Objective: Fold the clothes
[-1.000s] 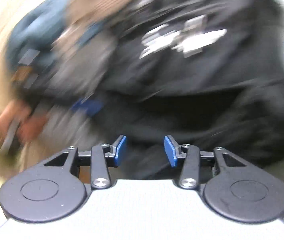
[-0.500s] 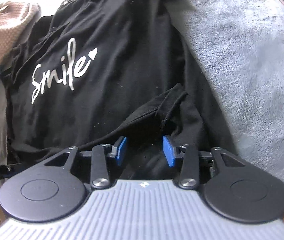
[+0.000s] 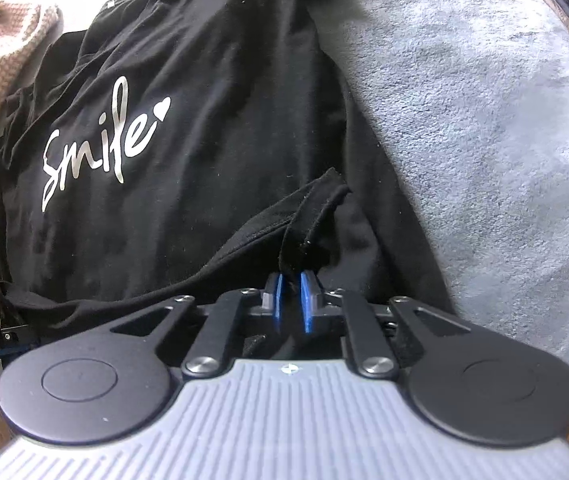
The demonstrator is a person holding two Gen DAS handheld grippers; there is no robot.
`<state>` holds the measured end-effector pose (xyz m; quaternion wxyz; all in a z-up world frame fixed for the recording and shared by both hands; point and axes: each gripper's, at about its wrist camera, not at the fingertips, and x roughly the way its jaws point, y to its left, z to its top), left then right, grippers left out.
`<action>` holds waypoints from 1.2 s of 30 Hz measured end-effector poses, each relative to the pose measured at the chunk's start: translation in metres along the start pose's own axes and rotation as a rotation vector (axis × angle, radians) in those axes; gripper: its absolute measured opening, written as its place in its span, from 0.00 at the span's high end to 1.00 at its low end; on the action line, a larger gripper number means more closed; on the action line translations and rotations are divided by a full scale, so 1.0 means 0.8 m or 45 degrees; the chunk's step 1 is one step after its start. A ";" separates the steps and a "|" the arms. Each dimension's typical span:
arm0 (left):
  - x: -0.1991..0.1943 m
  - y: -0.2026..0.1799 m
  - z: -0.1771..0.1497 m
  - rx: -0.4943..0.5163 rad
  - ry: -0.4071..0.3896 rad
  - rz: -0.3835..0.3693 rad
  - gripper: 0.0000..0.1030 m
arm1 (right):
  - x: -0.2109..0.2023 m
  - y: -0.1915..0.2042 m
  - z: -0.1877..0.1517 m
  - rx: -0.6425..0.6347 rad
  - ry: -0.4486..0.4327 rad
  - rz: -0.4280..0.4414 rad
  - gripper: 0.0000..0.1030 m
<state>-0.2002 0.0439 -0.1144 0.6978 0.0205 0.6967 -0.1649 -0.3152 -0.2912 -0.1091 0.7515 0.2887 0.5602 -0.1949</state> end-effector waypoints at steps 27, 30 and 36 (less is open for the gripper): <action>-0.116 0.072 -0.121 0.239 -0.209 -0.080 0.97 | -0.117 -0.070 -0.063 -0.095 -0.064 -0.090 0.95; -0.114 0.085 -0.142 0.278 -0.184 -0.062 0.97 | -0.117 -0.086 -0.078 -0.111 -0.014 -0.144 0.96; -0.085 0.092 -0.161 0.381 -0.147 -0.008 0.97 | -0.092 -0.097 -0.106 -0.195 0.059 -0.210 0.96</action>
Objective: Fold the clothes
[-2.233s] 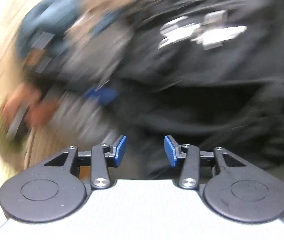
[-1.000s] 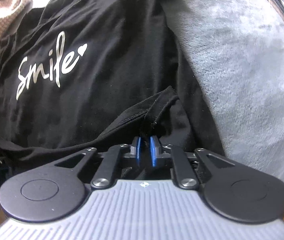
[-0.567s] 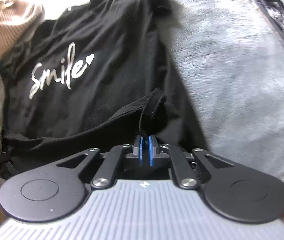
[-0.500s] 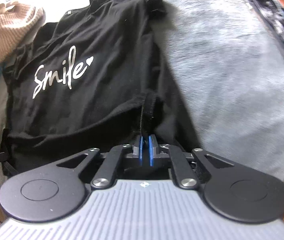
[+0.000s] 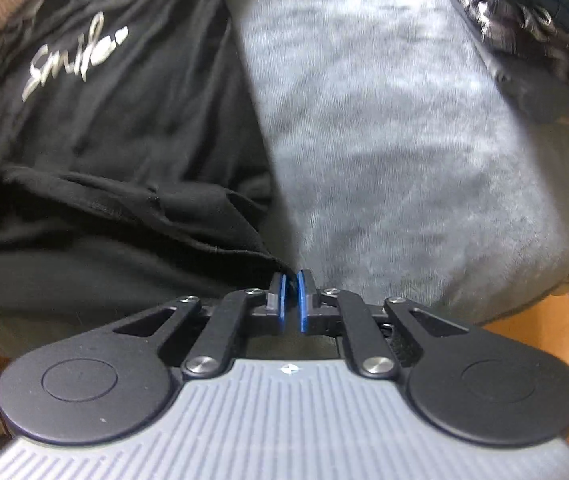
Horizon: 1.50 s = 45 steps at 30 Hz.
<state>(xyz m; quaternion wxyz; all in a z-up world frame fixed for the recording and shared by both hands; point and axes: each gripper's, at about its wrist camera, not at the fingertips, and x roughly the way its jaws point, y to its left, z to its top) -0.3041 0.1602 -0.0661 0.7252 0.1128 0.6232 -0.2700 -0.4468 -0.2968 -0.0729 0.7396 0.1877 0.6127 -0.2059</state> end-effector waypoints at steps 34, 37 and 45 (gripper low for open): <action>0.015 0.089 -0.072 -0.468 0.021 -0.105 0.48 | 0.023 0.189 -0.080 -0.848 -0.227 0.618 0.89; 0.015 0.104 -0.081 -0.573 0.015 -0.143 0.48 | 0.060 0.195 -0.090 -0.756 -0.058 0.680 0.89; 0.017 0.133 -0.108 -0.820 0.000 -0.257 0.47 | 0.040 0.178 -0.073 -0.655 0.065 0.746 0.87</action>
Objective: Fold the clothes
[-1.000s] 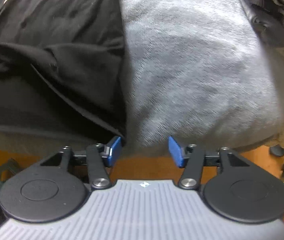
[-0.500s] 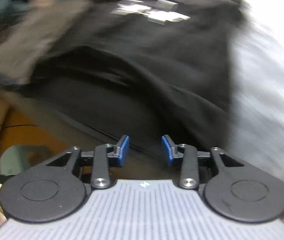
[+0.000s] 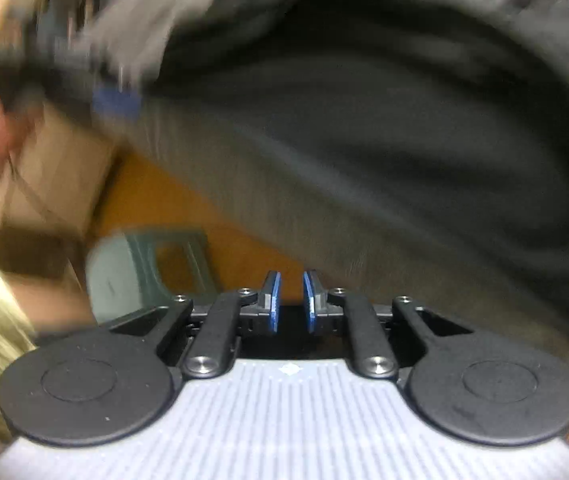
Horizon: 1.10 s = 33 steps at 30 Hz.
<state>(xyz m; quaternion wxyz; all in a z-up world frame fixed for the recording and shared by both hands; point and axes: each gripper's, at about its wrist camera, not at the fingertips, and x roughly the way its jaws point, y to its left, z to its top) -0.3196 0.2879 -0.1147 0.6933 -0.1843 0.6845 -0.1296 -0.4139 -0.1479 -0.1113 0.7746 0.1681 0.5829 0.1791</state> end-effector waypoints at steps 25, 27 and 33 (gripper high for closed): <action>0.007 -0.154 -0.068 1.294 -0.146 0.363 0.53 | 0.078 0.104 0.061 -1.979 -0.272 -0.529 0.85; 0.021 -0.166 -0.075 1.367 -0.137 0.384 0.58 | 0.085 0.105 0.058 -2.022 -0.253 -0.546 0.85; 0.041 -0.164 -0.085 1.483 -0.119 0.429 0.61 | 0.094 0.104 0.058 -2.050 -0.210 -0.568 0.87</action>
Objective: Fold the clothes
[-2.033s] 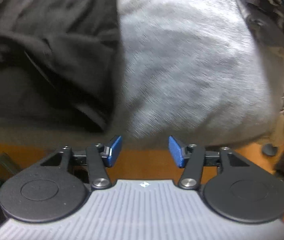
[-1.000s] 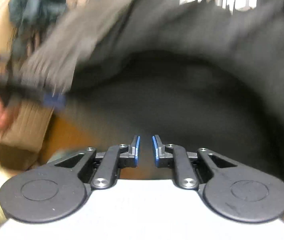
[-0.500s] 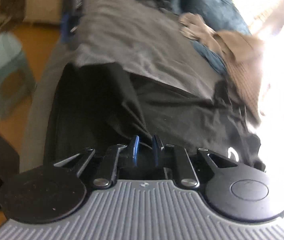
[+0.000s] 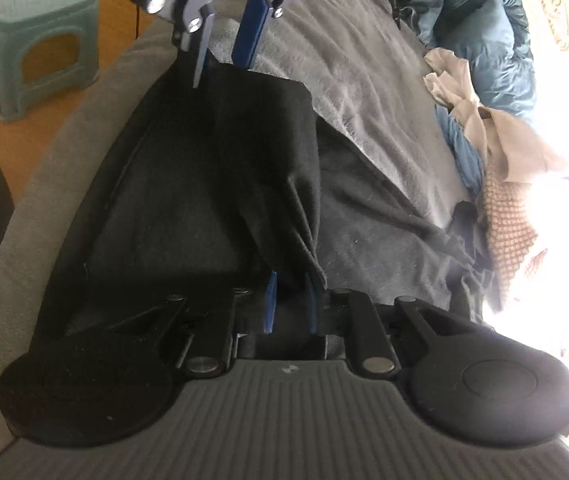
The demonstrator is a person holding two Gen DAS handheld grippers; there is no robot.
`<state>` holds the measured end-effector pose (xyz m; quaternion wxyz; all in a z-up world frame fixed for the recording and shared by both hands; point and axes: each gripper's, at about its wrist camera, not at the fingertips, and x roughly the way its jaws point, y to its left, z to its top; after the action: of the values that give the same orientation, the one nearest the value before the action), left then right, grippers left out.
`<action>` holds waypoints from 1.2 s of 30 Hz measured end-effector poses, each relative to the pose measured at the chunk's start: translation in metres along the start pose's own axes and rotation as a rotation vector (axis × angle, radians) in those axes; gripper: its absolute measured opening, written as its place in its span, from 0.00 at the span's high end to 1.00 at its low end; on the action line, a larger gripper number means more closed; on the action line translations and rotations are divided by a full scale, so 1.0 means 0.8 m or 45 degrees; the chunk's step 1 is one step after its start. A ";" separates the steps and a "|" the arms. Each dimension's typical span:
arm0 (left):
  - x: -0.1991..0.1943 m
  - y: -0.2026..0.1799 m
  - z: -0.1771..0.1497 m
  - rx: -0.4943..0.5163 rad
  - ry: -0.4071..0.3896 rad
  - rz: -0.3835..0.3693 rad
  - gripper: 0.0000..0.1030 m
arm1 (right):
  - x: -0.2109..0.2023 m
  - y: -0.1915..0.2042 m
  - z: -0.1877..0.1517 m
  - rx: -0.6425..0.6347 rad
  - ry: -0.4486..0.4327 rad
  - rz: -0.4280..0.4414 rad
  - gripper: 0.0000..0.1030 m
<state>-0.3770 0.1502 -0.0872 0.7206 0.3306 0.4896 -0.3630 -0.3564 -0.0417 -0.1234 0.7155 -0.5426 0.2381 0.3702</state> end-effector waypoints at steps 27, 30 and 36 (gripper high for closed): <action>-0.005 0.037 -0.029 -0.302 0.066 -0.147 0.93 | -0.046 -0.044 0.013 0.732 -0.033 0.306 0.98; -0.008 0.046 -0.027 -0.401 0.049 -0.190 0.81 | -0.030 -0.081 -0.016 1.281 0.044 0.383 0.97; -0.006 0.031 -0.014 -0.290 0.029 -0.157 0.66 | 0.005 -0.087 -0.142 2.640 0.010 0.649 0.74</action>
<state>-0.3625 0.1735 -0.0831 0.7243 0.2200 0.5551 -0.3449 -0.2920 -0.1585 -0.1188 0.7284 0.3956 0.5456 0.1238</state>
